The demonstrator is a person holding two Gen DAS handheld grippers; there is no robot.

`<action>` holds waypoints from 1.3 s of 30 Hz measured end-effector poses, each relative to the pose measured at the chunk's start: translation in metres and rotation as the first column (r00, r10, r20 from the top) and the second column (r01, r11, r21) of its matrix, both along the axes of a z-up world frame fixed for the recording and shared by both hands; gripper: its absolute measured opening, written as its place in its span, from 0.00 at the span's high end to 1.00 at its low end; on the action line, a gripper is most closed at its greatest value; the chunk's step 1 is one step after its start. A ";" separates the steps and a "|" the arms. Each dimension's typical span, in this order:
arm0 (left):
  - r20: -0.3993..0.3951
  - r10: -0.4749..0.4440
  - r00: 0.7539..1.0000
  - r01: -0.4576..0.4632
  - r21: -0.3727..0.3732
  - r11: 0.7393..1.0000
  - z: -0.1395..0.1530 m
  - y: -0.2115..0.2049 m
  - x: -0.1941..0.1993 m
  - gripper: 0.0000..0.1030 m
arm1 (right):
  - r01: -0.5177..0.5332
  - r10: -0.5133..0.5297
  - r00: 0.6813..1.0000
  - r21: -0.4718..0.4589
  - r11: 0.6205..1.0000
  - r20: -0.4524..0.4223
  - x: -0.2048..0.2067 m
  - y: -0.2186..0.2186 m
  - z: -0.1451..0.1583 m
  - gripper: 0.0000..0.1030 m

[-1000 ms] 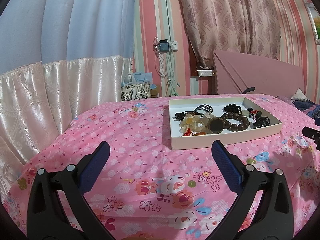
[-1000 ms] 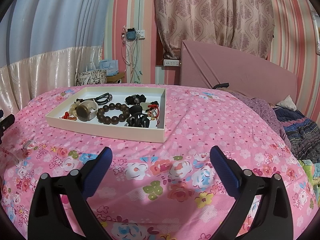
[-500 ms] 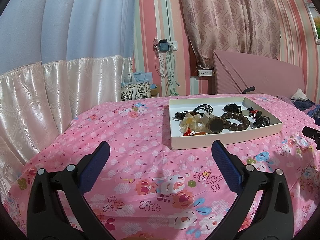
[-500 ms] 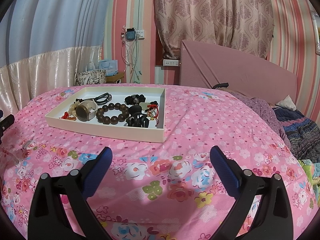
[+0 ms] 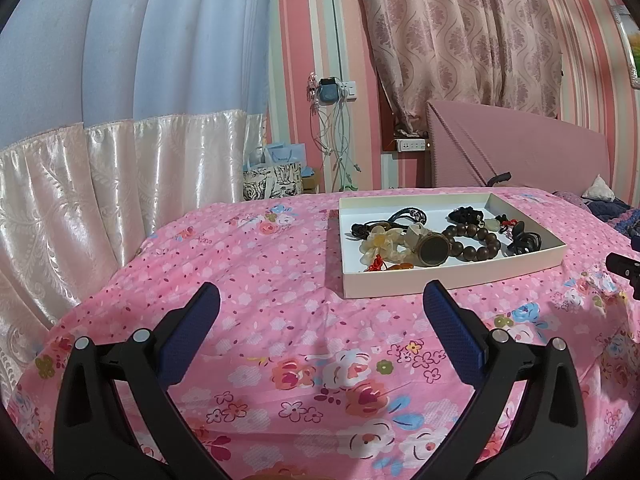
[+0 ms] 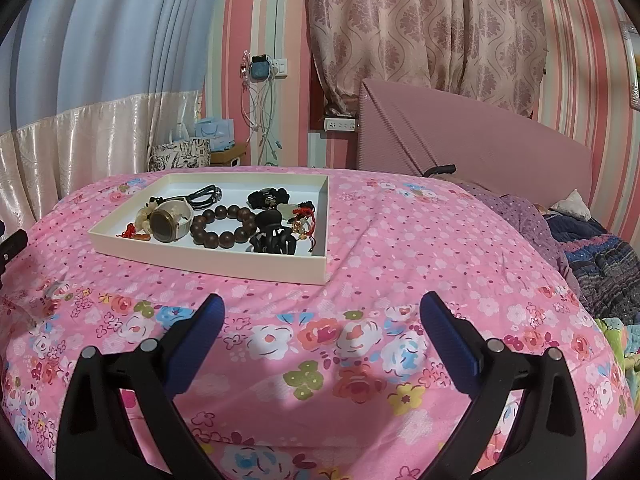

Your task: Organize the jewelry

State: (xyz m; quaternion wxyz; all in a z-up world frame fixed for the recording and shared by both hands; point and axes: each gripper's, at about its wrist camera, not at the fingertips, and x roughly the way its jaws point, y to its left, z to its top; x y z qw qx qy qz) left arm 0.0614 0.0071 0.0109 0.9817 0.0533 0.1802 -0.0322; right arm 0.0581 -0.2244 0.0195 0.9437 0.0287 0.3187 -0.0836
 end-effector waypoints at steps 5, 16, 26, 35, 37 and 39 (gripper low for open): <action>0.001 0.001 1.000 -0.001 -0.002 1.000 -0.001 0.000 0.001 0.03 | -0.001 0.001 1.000 -0.001 1.000 -0.002 0.000 0.000 -0.001 0.05; -0.003 0.002 1.000 -0.002 -0.003 1.000 -0.002 0.001 0.001 0.03 | -0.002 0.002 1.000 -0.002 1.000 -0.004 0.000 -0.001 0.000 0.05; -0.003 0.002 1.000 -0.002 -0.002 1.000 -0.002 0.001 0.001 0.03 | -0.002 0.002 1.000 -0.001 1.000 -0.004 0.000 -0.001 0.000 0.05; -0.007 0.003 1.000 -0.003 0.001 1.000 -0.003 0.000 0.002 0.03 | -0.002 0.002 1.000 -0.001 1.000 -0.005 0.000 -0.001 0.000 0.05; -0.007 0.002 1.000 -0.002 0.001 1.000 -0.003 0.000 0.002 0.03 | -0.002 0.002 1.000 0.000 1.000 -0.004 0.000 -0.001 0.000 0.05; -0.007 0.002 1.000 -0.002 0.001 1.000 -0.003 0.000 0.002 0.03 | -0.001 0.001 1.000 0.000 1.000 -0.005 0.000 -0.001 0.000 0.05</action>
